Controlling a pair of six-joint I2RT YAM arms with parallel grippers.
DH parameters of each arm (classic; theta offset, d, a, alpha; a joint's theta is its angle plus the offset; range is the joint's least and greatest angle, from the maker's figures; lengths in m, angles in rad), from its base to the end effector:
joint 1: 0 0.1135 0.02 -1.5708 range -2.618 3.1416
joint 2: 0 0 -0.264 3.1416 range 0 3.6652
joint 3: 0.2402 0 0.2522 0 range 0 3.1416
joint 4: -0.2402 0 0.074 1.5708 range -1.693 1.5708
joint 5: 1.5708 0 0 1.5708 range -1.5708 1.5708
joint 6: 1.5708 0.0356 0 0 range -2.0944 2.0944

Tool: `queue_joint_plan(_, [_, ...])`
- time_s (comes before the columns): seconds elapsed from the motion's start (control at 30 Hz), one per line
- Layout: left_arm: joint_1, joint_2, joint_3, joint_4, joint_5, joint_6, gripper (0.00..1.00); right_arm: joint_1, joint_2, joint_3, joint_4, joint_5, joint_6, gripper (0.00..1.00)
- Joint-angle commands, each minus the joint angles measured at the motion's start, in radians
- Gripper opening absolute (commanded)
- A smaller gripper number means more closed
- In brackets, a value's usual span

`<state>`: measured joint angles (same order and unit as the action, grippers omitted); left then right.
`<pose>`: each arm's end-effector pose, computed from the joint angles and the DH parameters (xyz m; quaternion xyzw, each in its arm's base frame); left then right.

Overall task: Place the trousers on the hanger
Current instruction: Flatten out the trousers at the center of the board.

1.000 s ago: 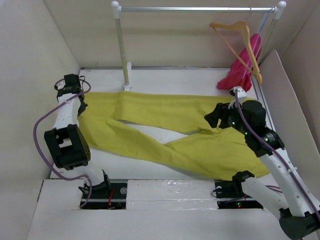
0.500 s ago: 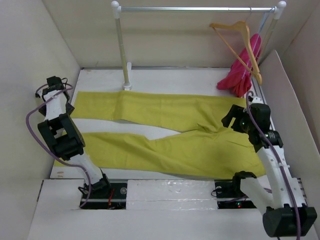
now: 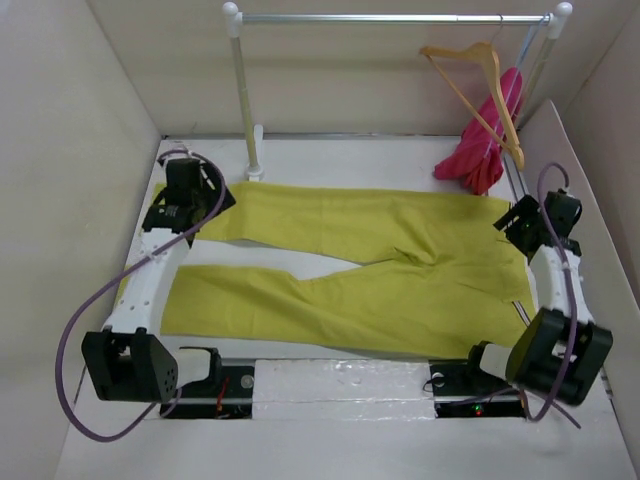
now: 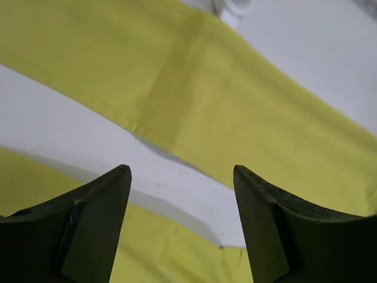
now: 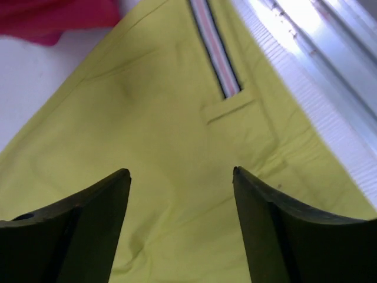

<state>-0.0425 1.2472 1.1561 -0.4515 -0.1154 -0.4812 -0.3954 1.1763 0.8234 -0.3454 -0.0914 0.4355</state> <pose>0.2790 -0.0078 0.3448 -0.2168 0.8423 -0.0786 0.4872 0.2347 -0.0944 0.2585 0.3478 0.8362 0.0499 0.4212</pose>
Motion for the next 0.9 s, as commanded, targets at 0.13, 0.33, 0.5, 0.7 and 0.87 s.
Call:
queue_joint_plan(0.13, [-0.180, -0.151, -0.214, 0.094, 0.183, -0.004, 0.66, -0.118, 0.416, 0.290, 0.045, -0.025, -0.211, 0.85])
queue_joint_plan(0.33, [-0.180, -0.307, -0.306, 0.109, 0.278, 0.036, 0.65, -0.143, 0.543, 0.299, 0.097, -0.123, -0.277, 0.89])
queue_joint_plan(0.5, [-0.180, -0.334, -0.363, 0.100, 0.310, 0.050, 0.64, -0.143, 0.623, 0.295, 0.085, -0.171, -0.268, 0.82])
queue_joint_plan(0.7, [-0.180, -0.307, -0.345, 0.091, 0.260, 0.062, 0.63, -0.143, 0.539, 0.257, 0.161, -0.134, -0.182, 0.01])
queue_joint_plan(0.87, [-0.180, -0.259, -0.309, 0.051, 0.140, 0.061, 0.63, -0.143, 0.474, 0.354, 0.180, -0.091, -0.110, 0.00])
